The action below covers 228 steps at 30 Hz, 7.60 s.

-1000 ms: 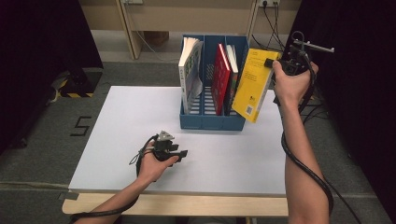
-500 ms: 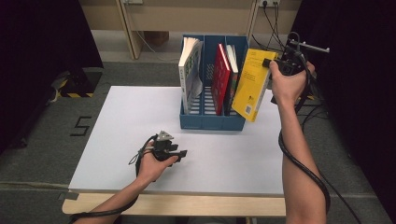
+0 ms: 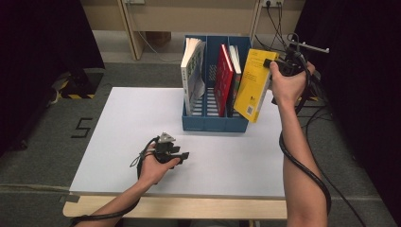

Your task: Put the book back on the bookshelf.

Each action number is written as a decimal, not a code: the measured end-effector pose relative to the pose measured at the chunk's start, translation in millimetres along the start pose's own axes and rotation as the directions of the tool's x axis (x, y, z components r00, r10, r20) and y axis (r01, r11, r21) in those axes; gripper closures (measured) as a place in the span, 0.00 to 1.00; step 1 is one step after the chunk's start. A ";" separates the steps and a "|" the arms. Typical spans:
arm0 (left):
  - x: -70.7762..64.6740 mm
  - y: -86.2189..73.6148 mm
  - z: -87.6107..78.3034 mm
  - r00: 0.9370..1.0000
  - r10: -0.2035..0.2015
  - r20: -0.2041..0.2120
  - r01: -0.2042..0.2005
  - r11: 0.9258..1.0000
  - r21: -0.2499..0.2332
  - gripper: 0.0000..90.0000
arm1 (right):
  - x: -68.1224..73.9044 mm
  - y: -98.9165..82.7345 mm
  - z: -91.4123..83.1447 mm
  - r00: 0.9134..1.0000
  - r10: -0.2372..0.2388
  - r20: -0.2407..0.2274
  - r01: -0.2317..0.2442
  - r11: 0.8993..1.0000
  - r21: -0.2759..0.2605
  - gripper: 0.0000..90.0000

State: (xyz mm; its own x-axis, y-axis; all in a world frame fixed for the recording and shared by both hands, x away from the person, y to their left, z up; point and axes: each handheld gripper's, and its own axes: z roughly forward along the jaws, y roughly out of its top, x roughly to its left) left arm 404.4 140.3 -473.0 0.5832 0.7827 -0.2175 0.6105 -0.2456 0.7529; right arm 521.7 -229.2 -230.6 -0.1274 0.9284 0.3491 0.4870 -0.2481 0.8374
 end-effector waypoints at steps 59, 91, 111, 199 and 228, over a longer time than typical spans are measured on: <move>-1.4 0.1 3.7 1.000 0.000 0.009 0.000 1.000 0.006 0.54 | 10.2 -6.8 14.8 0.998 -0.061 -0.028 0.061 0.998 -0.005 0.85; -0.7 0.1 3.8 1.000 -0.002 0.006 0.002 1.000 0.005 0.54 | 19.6 -9.3 26.4 0.996 -0.081 -0.026 0.080 0.996 -0.028 0.85; 0.1 0.3 3.4 1.000 0.001 0.004 -0.001 1.000 0.009 0.54 | 20.1 -8.3 32.9 0.995 -0.096 -0.008 0.095 0.993 -0.071 0.85; 5.2 -4.4 5.4 1.000 -0.010 0.004 0.010 1.000 0.020 0.54 | 19.8 -26.5 79.1 0.993 -0.113 0.034 0.116 0.990 -0.086 0.85; 7.4 -5.6 5.1 1.000 -0.013 0.002 0.013 1.000 0.021 0.54 | 21.7 -30.1 91.6 0.992 -0.115 0.054 0.120 0.988 -0.095 0.85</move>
State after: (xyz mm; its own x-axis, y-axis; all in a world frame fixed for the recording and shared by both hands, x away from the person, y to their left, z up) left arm 408.0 144.6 -482.0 0.5761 0.7848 -0.2285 0.6292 -0.2473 0.7369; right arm 583.4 -176.2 -286.8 -0.1362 0.9643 0.2272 0.3837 -0.1601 0.9095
